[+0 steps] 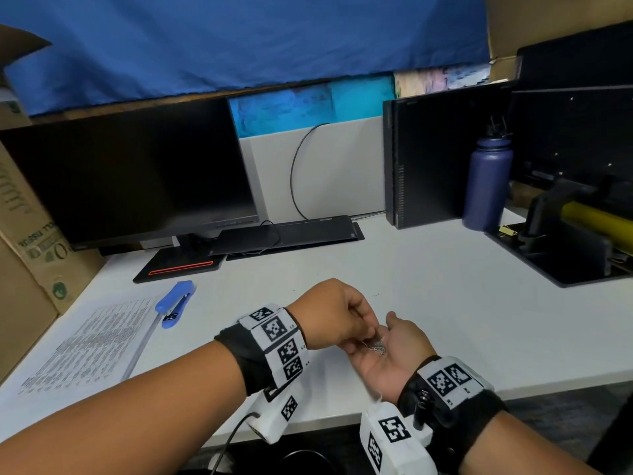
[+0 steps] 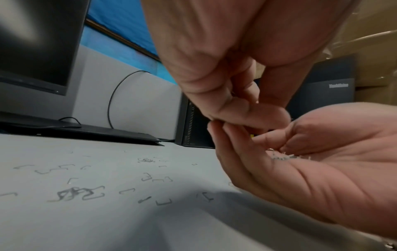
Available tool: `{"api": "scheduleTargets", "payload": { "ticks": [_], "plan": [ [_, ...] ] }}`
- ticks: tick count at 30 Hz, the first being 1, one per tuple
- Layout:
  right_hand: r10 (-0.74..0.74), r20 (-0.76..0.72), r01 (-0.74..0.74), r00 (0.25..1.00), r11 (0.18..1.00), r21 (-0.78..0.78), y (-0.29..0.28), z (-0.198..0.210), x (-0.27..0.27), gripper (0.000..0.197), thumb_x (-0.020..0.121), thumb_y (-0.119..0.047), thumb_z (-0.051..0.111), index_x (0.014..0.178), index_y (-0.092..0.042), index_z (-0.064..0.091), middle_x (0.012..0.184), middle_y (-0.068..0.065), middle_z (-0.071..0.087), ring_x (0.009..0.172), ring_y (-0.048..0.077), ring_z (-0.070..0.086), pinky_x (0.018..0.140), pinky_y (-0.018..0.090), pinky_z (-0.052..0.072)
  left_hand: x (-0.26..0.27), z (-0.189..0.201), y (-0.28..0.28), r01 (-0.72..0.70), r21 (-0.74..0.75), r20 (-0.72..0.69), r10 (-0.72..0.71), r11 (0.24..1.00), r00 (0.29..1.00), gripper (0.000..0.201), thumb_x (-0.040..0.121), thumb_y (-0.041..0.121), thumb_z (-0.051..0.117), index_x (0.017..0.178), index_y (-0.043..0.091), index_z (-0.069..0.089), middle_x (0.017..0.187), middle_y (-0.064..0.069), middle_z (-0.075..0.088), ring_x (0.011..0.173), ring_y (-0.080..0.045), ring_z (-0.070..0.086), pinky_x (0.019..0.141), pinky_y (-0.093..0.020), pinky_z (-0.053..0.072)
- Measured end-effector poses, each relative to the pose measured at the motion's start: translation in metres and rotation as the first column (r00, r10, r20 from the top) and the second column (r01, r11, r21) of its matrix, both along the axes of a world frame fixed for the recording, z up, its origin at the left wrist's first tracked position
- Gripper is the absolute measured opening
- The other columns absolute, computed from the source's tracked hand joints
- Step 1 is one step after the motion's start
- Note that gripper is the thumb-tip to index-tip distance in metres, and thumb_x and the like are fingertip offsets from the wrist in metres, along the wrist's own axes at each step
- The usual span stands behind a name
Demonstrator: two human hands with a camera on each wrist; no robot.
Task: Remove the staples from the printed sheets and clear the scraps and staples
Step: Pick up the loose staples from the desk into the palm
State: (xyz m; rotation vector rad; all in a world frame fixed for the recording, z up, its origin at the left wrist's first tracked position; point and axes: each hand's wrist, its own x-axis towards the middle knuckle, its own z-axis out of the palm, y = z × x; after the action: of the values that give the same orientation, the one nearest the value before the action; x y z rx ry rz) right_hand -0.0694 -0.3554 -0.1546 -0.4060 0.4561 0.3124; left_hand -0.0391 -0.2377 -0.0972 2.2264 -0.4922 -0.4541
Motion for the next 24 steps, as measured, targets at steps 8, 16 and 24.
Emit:
{"api": "scheduleTargets", "payload": {
  "ticks": [8, 16, 24],
  "plan": [
    [-0.010, -0.021, 0.009, 1.000, 0.999, -0.048, -0.004, 0.001, 0.003, 0.031, 0.102, -0.017, 0.044, 0.100, 0.010, 0.059, 0.095, 0.024, 0.065, 0.095, 0.037, 0.067, 0.073, 0.046, 0.061, 0.033, 0.003, 0.015, -0.064, 0.043, 0.112, 0.058, 0.997, 0.992, 0.012, 0.088, 0.009, 0.066, 0.094, 0.013, 0.076, 0.081, 0.003, 0.071, 0.067, -0.005, 0.062, 0.056, -0.017, 0.052],
    [-0.084, -0.029, 0.083, 0.996, 0.995, -0.062, -0.023, -0.001, 0.013, 0.024, 0.099, -0.014, 0.049, 0.097, 0.007, 0.061, 0.097, 0.021, 0.062, 0.098, 0.036, 0.065, 0.060, 0.042, 0.062, 0.116, -0.015, 0.028, -0.157, 0.817, 0.286, -0.152, 0.555, 0.946, 0.049, 0.095, 0.009, 0.047, 0.143, 0.018, 0.047, 0.153, -0.003, 0.034, 0.134, -0.026, 0.047, 0.106, -0.037, 0.045],
    [-0.104, -0.029, 0.101, 0.994, 0.992, -0.078, -0.029, -0.003, 0.017, 0.021, 0.096, -0.014, 0.054, 0.095, 0.006, 0.061, 0.091, 0.019, 0.063, 0.089, 0.034, 0.067, 0.067, 0.042, 0.062, 0.114, -0.060, -0.013, 0.003, 0.859, 0.229, -0.389, 0.513, 0.892, 0.038, 0.102, 0.033, 0.039, 0.129, 0.011, 0.054, 0.132, -0.007, 0.053, 0.121, -0.029, 0.055, 0.103, -0.043, 0.046]
  ]
}}
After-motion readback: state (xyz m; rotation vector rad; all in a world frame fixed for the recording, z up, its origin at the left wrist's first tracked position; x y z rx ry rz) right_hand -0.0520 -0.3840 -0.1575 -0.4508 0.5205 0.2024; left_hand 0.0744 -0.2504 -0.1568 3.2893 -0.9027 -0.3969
